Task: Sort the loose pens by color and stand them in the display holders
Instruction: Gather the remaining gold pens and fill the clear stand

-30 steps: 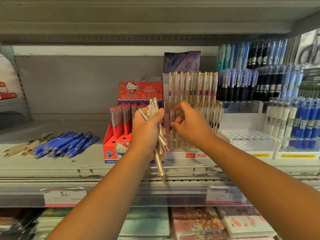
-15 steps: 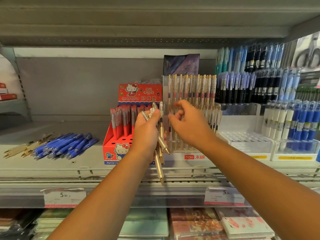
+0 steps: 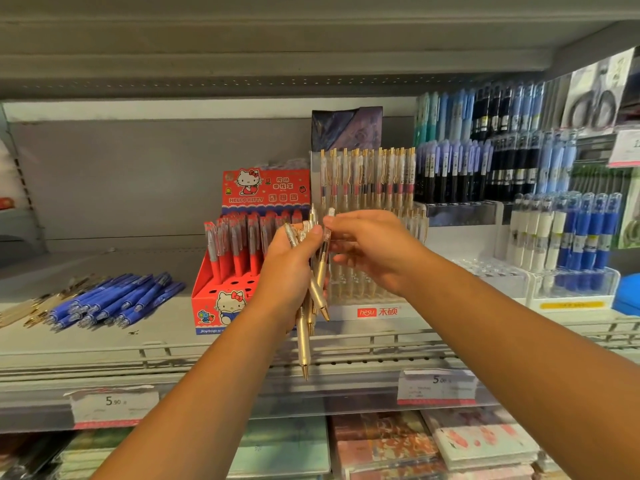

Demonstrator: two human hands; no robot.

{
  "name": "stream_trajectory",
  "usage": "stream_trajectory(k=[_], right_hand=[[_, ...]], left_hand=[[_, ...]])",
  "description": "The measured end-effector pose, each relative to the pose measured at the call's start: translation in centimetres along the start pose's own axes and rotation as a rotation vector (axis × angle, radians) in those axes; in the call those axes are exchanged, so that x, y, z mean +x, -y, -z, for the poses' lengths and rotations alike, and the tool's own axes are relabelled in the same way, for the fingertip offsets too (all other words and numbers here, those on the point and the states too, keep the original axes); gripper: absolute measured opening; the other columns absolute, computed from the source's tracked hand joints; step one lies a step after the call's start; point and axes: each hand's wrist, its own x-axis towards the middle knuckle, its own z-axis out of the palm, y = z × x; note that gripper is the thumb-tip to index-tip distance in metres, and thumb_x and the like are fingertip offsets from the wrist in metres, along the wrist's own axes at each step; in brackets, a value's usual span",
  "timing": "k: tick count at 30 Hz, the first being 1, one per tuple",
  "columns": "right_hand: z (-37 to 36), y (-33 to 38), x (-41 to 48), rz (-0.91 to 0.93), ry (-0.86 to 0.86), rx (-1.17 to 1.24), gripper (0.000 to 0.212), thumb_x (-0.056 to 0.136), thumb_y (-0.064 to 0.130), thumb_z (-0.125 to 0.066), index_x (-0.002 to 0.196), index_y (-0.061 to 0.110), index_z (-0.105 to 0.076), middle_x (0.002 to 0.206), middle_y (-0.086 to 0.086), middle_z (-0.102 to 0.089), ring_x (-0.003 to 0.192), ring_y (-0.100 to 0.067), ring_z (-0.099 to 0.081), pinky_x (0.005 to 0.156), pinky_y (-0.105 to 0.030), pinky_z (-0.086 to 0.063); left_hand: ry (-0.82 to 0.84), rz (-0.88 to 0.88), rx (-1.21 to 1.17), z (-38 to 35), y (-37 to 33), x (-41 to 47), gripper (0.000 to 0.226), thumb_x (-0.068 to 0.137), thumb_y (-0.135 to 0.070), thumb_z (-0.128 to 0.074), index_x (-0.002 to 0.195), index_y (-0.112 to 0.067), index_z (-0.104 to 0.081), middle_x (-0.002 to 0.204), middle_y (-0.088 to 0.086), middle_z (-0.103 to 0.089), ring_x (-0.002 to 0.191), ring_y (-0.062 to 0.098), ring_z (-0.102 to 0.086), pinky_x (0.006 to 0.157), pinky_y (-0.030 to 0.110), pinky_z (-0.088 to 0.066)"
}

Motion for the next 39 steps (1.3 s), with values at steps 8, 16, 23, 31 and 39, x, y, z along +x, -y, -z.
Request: stream_trajectory(k=[8,16,23,31,39], right_hand=[[0.7,0.6,-0.1,0.274,-0.184,-0.084,0.012,0.094,0.004,-0.060,0.106,0.008,-0.060,0.091,-0.010,-0.071,0.070,-0.015,-0.072,0.060,-0.024,-0.058],[2.4,1.1,0.6,0.543,-0.291,-0.333,0.024,0.096,0.005,-0.057,0.113,0.022,-0.055,0.097,-0.003,-0.065,0.084,-0.016,-0.068,0.062,-0.024,-0.060],[2.4,-1.1,1.5,0.611,-0.260,-0.453,0.026,0.095,0.006,-0.059,0.110,0.027,-0.057,0.097,0.009,-0.063,0.091,-0.012,-0.066,0.065,-0.026,-0.060],[2.5,-2.5,2.7,0.551,-0.225,-0.501,0.027,0.095,0.006,-0.060,0.106,0.030,-0.058,0.095,0.012,-0.062,0.088,-0.009,-0.066,0.060,-0.016,-0.057],[2.6,-3.2,2.9,0.533,-0.218,-0.740,0.022,0.094,0.010,-0.060,0.103,0.029,-0.057,0.086,0.019,-0.059,0.081,-0.001,-0.062,0.064,-0.016,-0.049]], left_hand=[[-0.165,0.032,-0.003,0.3,0.0,0.3,0.018,0.101,-0.033,-0.051,0.091,-0.018,-0.053,0.075,0.005,-0.058,0.059,0.021,-0.055,0.046,0.028,-0.048],[-0.156,0.028,-0.111,0.4,-0.1,0.2,0.017,0.101,-0.037,-0.051,0.092,-0.022,-0.051,0.061,-0.006,-0.055,0.044,0.012,-0.047,0.042,0.024,-0.039],[-0.120,0.006,-0.215,0.3,-0.1,0.3,0.017,0.100,-0.039,-0.053,0.091,-0.024,-0.051,0.063,-0.004,-0.053,0.045,0.014,-0.043,0.040,0.022,-0.036],[-0.124,-0.008,-0.218,0.3,-0.1,0.3,0.016,0.101,-0.038,-0.051,0.093,-0.024,-0.051,0.064,-0.002,-0.054,0.047,0.015,-0.045,0.040,0.023,-0.037],[-0.154,-0.015,-0.161,0.4,0.0,0.4,0.020,0.099,-0.041,-0.053,0.103,-0.021,-0.053,0.087,0.010,-0.053,0.054,0.016,-0.055,0.042,0.026,-0.043]])
